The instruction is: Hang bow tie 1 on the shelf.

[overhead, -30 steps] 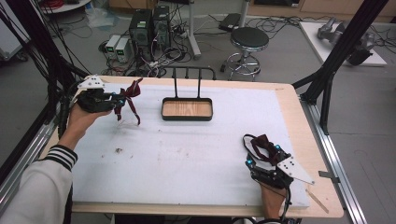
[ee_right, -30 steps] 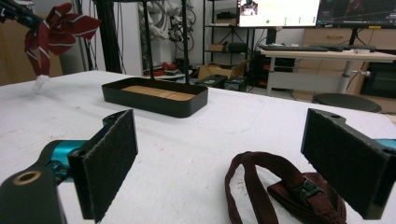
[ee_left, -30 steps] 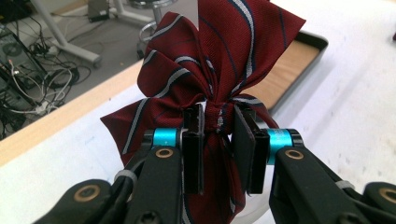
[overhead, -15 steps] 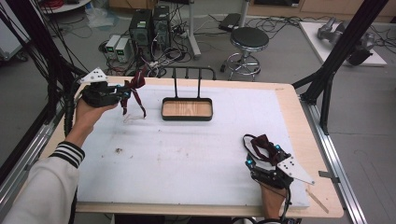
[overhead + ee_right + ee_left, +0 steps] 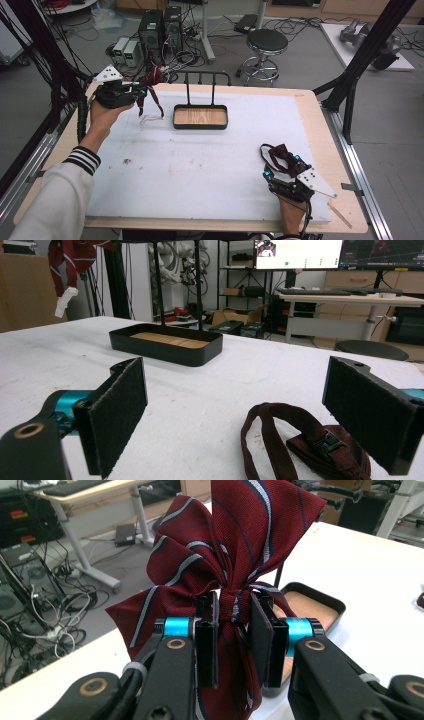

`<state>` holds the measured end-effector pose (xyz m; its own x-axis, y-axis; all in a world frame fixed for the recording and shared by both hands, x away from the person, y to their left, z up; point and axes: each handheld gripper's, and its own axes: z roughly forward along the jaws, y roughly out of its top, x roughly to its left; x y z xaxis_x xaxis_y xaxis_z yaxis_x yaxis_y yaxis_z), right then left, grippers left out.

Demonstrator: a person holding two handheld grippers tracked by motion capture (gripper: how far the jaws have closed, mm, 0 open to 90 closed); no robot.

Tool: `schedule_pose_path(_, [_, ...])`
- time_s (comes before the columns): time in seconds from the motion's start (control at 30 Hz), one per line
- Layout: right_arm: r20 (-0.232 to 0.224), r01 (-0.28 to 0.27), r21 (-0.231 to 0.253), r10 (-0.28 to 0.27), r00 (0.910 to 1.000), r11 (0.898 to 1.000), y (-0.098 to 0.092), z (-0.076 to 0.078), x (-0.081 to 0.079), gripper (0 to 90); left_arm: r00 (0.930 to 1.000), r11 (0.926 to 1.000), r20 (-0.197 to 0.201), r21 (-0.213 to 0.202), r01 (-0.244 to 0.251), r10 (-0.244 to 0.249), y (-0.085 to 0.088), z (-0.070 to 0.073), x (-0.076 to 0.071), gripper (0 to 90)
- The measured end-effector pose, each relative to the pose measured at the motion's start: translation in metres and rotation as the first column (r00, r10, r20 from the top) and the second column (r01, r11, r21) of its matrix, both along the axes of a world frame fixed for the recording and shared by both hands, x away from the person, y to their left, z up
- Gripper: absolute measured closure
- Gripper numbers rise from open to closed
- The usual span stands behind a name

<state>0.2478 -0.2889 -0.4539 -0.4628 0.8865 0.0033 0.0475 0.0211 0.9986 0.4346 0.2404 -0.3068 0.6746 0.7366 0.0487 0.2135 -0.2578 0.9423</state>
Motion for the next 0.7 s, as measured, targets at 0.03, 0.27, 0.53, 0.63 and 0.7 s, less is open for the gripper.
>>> schedule_pose_path(0.03, [-0.001, 0.000, 0.001, 0.000, 1.0000, 1.000, 0.000, 0.000, 0.000, 9.9, 1.0000, 1.0000, -0.006, 0.002, 0.005, -0.005, -0.002, 0.001, 0.001, 74.3])
schedule_pose_path(0.27, [-0.001, 0.000, 0.006, 0.000, 1.0000, 1.000, 0.000, 0.000, 0.000, 9.9, 0.9997, 0.9996, -0.008, -0.016, 0.022, -0.022, -0.014, 0.003, 0.010, 74.3])
schedule_pose_path(0.53, [-0.003, -0.001, 0.010, 0.001, 1.0000, 1.000, 0.000, 0.000, -0.001, 9.9, 0.9996, 0.9991, -0.001, -0.031, 0.027, -0.027, -0.026, 0.006, 0.019, 74.3])
schedule_pose_path(0.63, [-0.004, -0.001, 0.012, 0.001, 1.0000, 1.000, 0.000, 0.000, -0.001, 9.9, 0.9997, 0.9991, 0.003, -0.035, 0.025, -0.025, -0.031, 0.008, 0.021, 74.3])
schedule_pose_path(0.7, [-0.005, -0.001, 0.013, 0.001, 1.0000, 1.000, 0.000, 0.000, -0.001, 9.9, 0.9997, 0.9991, 0.008, -0.036, 0.022, -0.022, -0.032, 0.010, 0.023, 74.3])
